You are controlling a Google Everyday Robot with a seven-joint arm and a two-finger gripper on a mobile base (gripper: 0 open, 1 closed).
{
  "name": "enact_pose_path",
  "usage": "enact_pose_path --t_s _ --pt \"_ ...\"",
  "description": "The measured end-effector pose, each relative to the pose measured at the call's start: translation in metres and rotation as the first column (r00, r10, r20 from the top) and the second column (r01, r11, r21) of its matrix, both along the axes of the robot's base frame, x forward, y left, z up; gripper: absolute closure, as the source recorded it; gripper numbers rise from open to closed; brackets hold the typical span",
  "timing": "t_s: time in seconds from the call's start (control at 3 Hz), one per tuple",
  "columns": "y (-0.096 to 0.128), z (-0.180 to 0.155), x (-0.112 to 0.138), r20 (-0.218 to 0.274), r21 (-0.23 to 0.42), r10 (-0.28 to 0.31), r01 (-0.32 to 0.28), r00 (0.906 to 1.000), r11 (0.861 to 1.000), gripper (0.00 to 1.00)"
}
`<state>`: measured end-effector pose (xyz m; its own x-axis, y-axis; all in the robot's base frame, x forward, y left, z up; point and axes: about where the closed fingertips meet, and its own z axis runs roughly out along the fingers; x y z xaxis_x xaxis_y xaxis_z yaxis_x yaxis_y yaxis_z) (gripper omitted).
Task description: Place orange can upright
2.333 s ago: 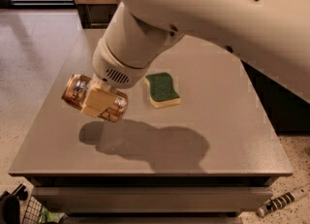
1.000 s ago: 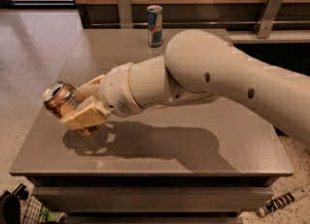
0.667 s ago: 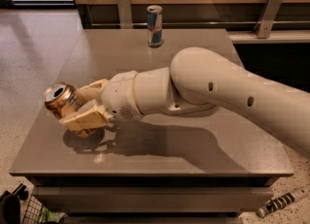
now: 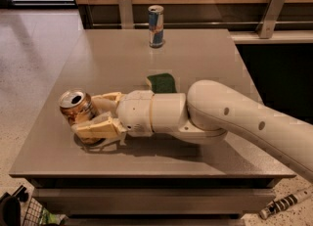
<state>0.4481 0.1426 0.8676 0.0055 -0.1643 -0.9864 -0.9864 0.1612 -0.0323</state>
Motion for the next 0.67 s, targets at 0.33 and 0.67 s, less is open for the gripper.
enact_pose_path --t_s 0.33,0.67 --pt "-0.0099 -0.0136 0.0003 -0.019 0.032 -0.033 0.033 0.9993 0.999 0.97" --pt "-0.0099 -0.0134 0.0003 -0.019 0.032 -0.033 0.033 0.9993 0.999 0.75"
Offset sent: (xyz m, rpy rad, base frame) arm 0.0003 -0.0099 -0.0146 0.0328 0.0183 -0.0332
